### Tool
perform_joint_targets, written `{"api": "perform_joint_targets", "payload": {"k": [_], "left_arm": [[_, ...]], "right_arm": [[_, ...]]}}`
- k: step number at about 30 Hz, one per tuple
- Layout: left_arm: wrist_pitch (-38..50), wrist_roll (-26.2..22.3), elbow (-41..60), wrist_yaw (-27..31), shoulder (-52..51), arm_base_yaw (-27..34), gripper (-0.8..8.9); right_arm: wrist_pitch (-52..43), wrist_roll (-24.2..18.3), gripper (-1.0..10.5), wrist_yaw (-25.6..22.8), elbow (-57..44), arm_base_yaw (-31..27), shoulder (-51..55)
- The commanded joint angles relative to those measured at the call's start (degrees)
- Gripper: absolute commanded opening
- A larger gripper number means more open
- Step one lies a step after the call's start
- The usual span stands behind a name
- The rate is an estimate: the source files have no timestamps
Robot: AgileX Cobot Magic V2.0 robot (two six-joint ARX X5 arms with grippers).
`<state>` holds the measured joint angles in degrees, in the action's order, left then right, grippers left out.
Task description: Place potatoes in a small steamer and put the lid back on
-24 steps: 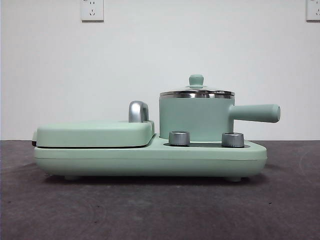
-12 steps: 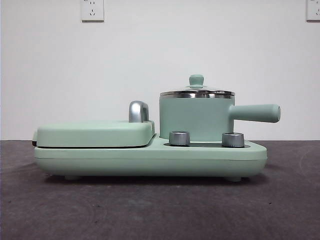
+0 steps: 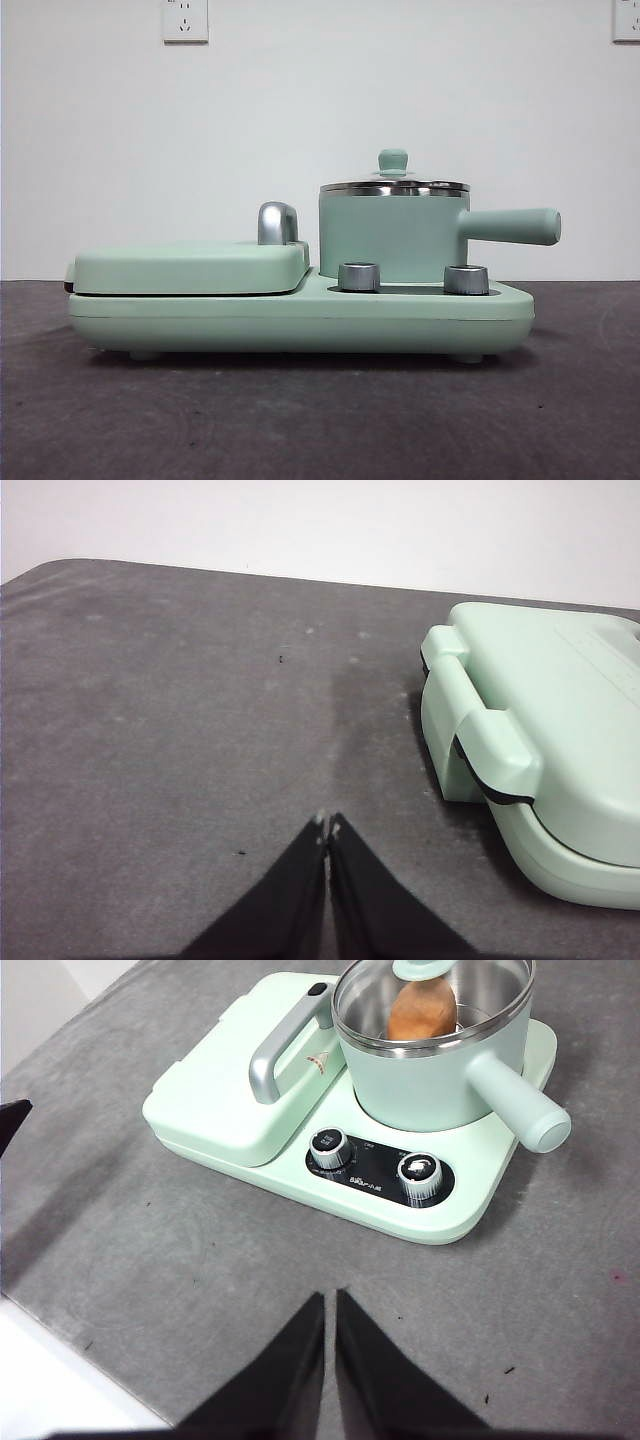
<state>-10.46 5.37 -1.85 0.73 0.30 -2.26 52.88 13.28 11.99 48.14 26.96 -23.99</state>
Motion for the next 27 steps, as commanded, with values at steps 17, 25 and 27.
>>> {"api": "perform_joint_targets", "payload": {"k": [17, 25, 27], "left_arm": [[-0.2, -0.6, 1.1, 0.2, -0.1, 0.1, 0.06], [-0.2, -0.6, 1.1, 0.2, -0.1, 0.1, 0.06], [-0.2, -0.6, 1.1, 0.2, -0.1, 0.1, 0.06]], "right_arm": [[-34.4, -0.5, 0.2, 0.0, -24.5, -25.8, 12.0], [-43.7, -1.5, 0.2, -5.7, -39.5, -29.7, 21.3], [-43.8, -1.6, 0.2, -8.8, -41.7, -29.8, 22.2]]}}
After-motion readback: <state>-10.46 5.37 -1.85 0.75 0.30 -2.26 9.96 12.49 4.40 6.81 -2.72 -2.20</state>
